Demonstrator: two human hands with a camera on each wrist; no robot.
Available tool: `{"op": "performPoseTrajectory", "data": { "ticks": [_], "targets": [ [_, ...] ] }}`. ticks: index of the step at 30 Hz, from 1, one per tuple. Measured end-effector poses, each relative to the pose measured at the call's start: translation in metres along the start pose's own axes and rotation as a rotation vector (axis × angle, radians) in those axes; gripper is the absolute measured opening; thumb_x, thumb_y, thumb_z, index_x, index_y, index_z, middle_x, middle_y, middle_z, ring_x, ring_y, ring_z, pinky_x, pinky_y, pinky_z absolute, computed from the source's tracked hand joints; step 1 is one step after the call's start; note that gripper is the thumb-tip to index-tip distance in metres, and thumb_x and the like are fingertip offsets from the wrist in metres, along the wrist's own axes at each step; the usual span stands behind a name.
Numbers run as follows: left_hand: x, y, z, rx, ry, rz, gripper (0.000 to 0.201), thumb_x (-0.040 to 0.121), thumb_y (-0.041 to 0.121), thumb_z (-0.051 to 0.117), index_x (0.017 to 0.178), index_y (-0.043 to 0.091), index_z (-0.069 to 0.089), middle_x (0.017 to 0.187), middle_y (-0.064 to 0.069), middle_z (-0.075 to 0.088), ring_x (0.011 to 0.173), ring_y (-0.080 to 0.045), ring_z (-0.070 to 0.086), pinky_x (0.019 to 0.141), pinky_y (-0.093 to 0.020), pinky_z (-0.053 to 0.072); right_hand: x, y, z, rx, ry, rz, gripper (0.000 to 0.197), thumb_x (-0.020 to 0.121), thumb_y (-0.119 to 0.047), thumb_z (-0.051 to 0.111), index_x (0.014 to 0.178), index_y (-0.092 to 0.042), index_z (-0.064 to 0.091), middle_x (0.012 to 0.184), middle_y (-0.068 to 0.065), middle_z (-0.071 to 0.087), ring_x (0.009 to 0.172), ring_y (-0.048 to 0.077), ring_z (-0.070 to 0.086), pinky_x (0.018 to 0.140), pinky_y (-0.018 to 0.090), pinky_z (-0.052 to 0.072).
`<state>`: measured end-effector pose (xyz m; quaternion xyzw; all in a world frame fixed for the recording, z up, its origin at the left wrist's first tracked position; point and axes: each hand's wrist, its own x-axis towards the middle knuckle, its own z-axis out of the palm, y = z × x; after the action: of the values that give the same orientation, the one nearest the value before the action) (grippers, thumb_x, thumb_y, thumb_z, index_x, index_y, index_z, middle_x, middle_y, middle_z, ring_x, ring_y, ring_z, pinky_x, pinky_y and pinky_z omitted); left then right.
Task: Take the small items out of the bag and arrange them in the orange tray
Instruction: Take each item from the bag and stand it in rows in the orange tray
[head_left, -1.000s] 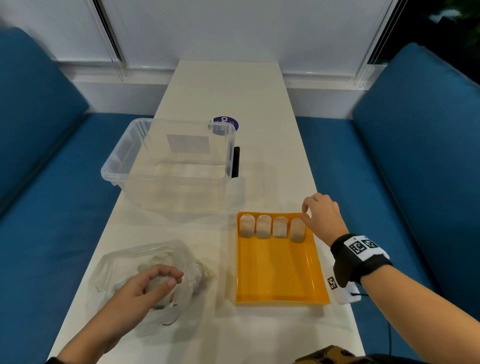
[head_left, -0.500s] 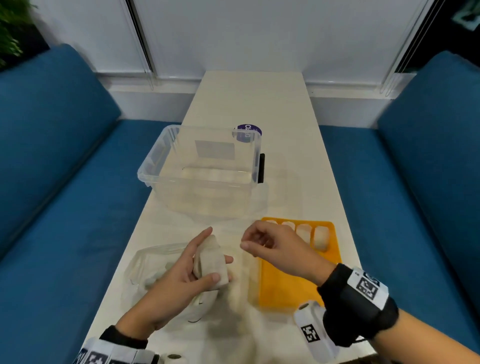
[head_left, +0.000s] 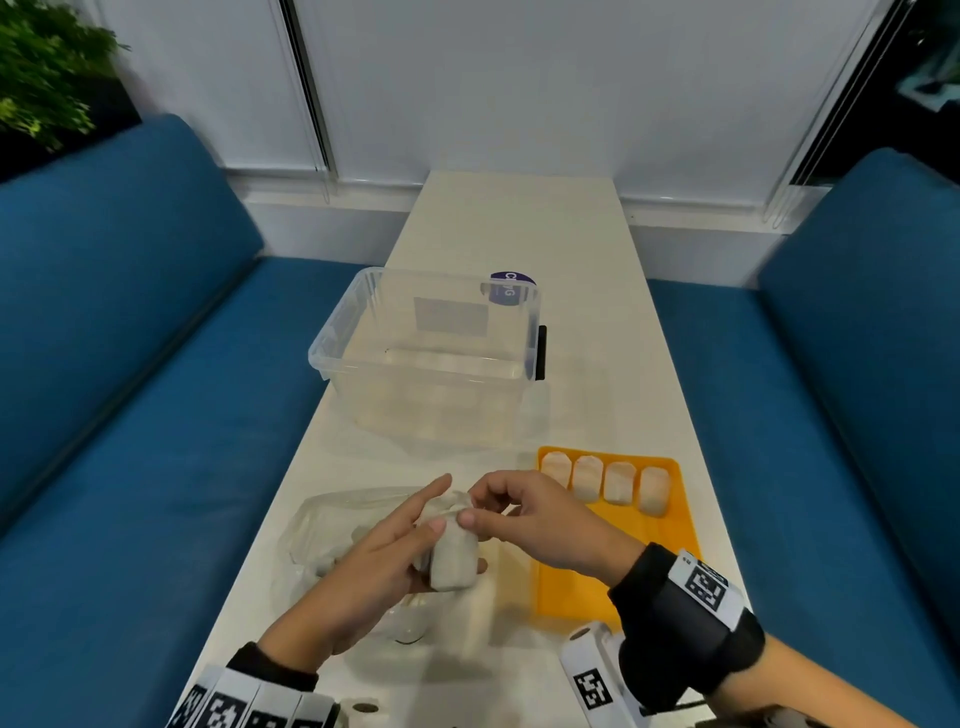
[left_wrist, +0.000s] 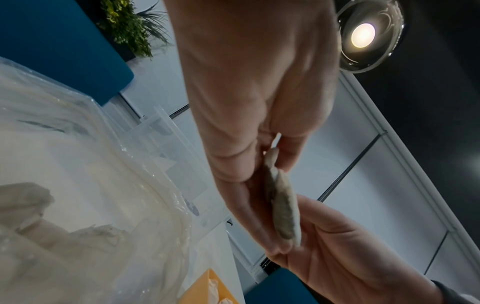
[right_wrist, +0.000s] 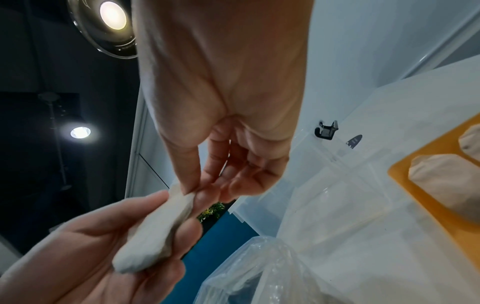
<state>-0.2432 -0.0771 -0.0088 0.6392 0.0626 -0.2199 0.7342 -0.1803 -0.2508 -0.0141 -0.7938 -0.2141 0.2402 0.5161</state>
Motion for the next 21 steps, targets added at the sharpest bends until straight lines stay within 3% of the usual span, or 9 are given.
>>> {"op": "performPoseTrajectory", "data": {
  "ticks": [3,6,13,17,21],
  "targets": [
    [0.000,-0.002,-0.003,0.014,0.022,0.024,0.036,0.095,0.018,0.042,0.129,0.028,0.048,0.118,-0.002,0.067,0.098,-0.029,0.069,0.076,-0.026,0.057,-0.003,-0.001,0.003,0.017,0.017,-0.002,0.011,0.090,-0.024,0.061,0.093,-0.014,0.066,0.081,-0.003,0.060,0.077,0.007,0.053,0.071,0.020,0.046],
    [0.001,-0.004,-0.005,0.107,0.045,0.069,0.032,0.094,0.020,0.045,0.124,0.023,0.056,0.114,-0.003,0.070,0.101,-0.021,0.068,0.081,-0.027,0.055,-0.004,-0.001,0.006,0.081,0.056,0.016,0.012,0.090,-0.023,0.062,0.096,-0.014,0.066,0.084,-0.003,0.062,0.077,0.006,0.054,0.069,0.020,0.049],
    [0.002,-0.007,-0.007,0.112,0.117,0.107,0.027,0.092,0.017,0.051,0.117,0.018,0.062,0.106,-0.003,0.072,0.100,-0.018,0.068,0.077,-0.024,0.056,-0.007,-0.002,0.013,0.219,0.074,0.019,0.009,0.083,-0.018,0.071,0.081,-0.020,0.062,0.071,-0.009,0.060,0.067,0.004,0.055,0.065,0.020,0.050],
    [0.002,-0.008,-0.008,0.096,0.124,0.080,0.030,0.092,0.025,0.046,0.108,0.011,0.067,0.103,-0.009,0.072,0.101,-0.022,0.067,0.077,-0.026,0.056,-0.006,0.000,0.014,0.230,0.121,0.001,0.013,0.082,-0.018,0.071,0.075,-0.021,0.061,0.067,-0.014,0.058,0.063,0.001,0.052,0.064,0.018,0.048],
    [0.002,-0.007,-0.008,0.059,0.137,0.079,0.035,0.095,0.027,0.040,0.109,0.011,0.068,0.106,-0.005,0.072,0.099,-0.018,0.068,0.082,-0.029,0.057,-0.008,0.002,0.011,0.292,0.118,-0.005,0.011,0.084,-0.017,0.070,0.078,-0.018,0.061,0.073,-0.007,0.058,0.068,0.005,0.052,0.065,0.017,0.048]
  ]
}}
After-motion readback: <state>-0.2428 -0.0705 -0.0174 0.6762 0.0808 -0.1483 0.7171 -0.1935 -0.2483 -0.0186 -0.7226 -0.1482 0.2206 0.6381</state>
